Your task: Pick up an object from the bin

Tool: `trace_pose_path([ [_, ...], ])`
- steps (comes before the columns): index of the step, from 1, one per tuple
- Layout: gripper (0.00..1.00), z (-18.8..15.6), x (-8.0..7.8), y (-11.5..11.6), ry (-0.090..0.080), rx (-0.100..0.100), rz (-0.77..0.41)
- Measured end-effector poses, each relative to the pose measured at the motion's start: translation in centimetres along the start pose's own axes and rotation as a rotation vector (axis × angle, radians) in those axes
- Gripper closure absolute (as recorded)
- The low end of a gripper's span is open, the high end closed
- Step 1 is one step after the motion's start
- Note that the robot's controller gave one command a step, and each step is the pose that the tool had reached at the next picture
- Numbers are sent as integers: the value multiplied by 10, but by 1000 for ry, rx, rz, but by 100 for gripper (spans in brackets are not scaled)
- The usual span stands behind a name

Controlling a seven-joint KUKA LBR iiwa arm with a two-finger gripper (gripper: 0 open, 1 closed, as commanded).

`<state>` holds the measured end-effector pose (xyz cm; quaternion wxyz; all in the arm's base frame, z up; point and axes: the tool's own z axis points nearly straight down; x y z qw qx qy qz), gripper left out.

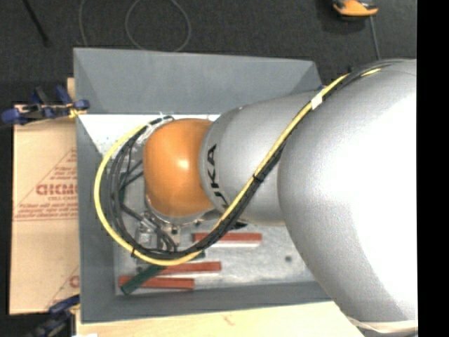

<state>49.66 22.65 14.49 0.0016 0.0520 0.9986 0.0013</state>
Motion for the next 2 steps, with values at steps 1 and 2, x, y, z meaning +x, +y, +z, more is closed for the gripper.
trace_pose_path([
  [1, 0, 0, 0, 0, 0, 1, -1],
  [2, 0, 73, 9, 4, 5, 2, -450],
])
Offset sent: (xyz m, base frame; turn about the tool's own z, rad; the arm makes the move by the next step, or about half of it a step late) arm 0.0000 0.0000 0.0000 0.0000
